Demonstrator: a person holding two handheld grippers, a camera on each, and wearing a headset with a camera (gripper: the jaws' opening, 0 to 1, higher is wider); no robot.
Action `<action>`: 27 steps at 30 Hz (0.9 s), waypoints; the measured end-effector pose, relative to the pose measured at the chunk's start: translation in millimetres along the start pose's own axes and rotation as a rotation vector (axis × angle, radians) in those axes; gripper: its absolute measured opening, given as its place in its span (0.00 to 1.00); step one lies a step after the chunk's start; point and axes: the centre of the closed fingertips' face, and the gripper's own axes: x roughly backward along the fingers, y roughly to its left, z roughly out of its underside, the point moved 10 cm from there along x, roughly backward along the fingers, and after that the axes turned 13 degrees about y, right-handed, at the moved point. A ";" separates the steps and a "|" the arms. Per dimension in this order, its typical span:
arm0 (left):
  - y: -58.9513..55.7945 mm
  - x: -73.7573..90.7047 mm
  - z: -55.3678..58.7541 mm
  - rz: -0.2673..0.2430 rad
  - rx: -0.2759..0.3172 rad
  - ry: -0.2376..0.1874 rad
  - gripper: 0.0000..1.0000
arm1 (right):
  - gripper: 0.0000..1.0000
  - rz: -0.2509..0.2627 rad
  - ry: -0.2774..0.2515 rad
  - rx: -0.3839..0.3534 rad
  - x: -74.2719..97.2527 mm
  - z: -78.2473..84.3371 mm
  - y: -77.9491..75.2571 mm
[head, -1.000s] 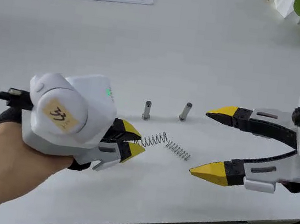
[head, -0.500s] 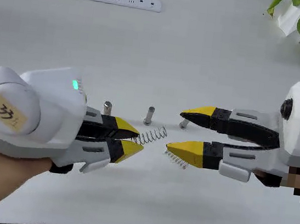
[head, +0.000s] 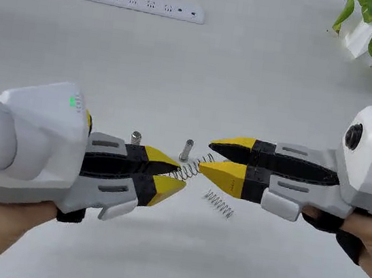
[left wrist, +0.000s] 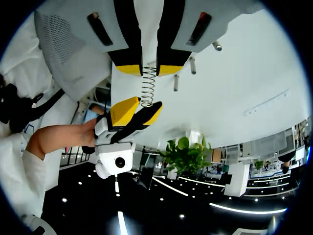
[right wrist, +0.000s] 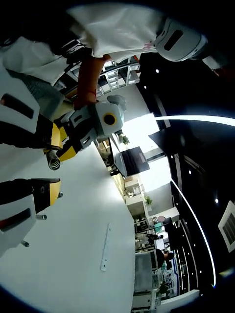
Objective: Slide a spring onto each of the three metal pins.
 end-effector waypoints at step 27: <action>-2.2 -2.7 -0.1 0.023 0.020 -0.032 0.06 | 0.06 -0.033 -0.025 -0.026 -5.8 -5.4 4.1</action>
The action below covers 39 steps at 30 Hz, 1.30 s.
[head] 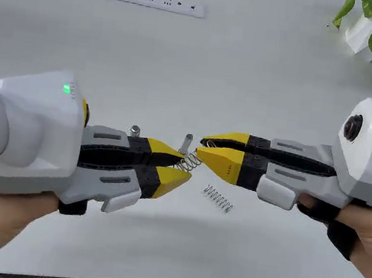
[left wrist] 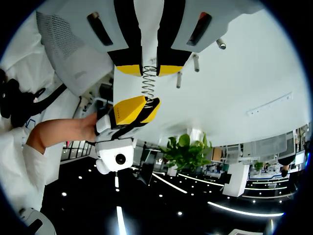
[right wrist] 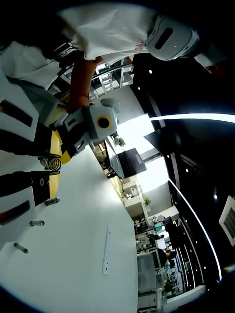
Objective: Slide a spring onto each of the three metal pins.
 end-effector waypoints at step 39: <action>-5.0 -5.3 3.4 0.036 -0.006 0.009 0.06 | 0.06 -0.006 0.135 0.157 -5.7 -13.5 12.0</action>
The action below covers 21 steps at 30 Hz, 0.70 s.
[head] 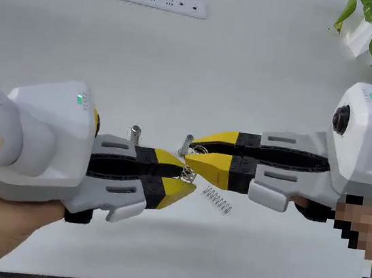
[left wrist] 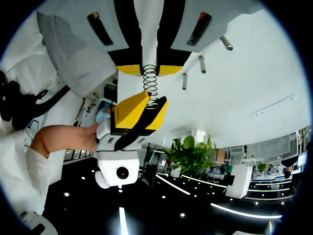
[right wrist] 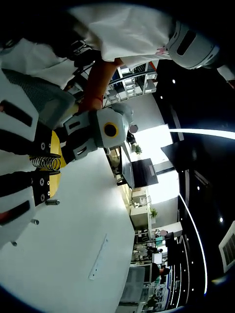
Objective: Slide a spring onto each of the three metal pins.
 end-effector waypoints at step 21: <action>-4.1 -5.1 -4.1 0.004 -0.049 0.016 0.06 | 0.20 -0.110 0.439 0.379 15.5 -31.0 -9.7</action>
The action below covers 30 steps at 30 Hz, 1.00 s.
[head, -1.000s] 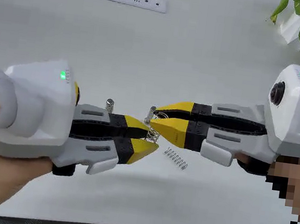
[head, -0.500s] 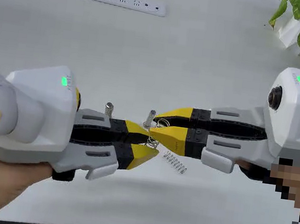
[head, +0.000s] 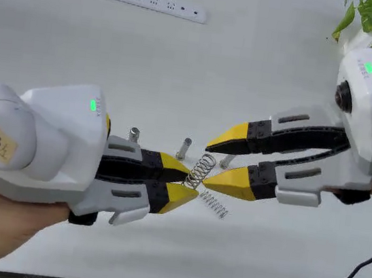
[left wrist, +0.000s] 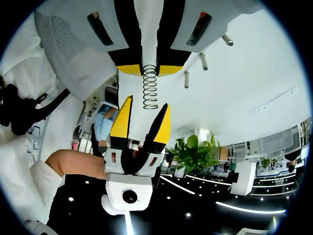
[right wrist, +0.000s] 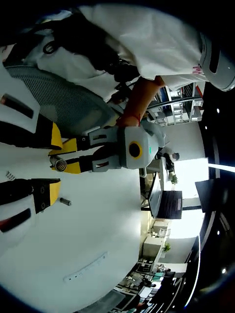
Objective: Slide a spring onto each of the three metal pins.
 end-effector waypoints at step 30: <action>-2.2 -6.0 2.3 0.001 -0.003 -0.016 0.06 | 0.10 -0.181 0.368 0.345 -21.9 -24.6 -10.7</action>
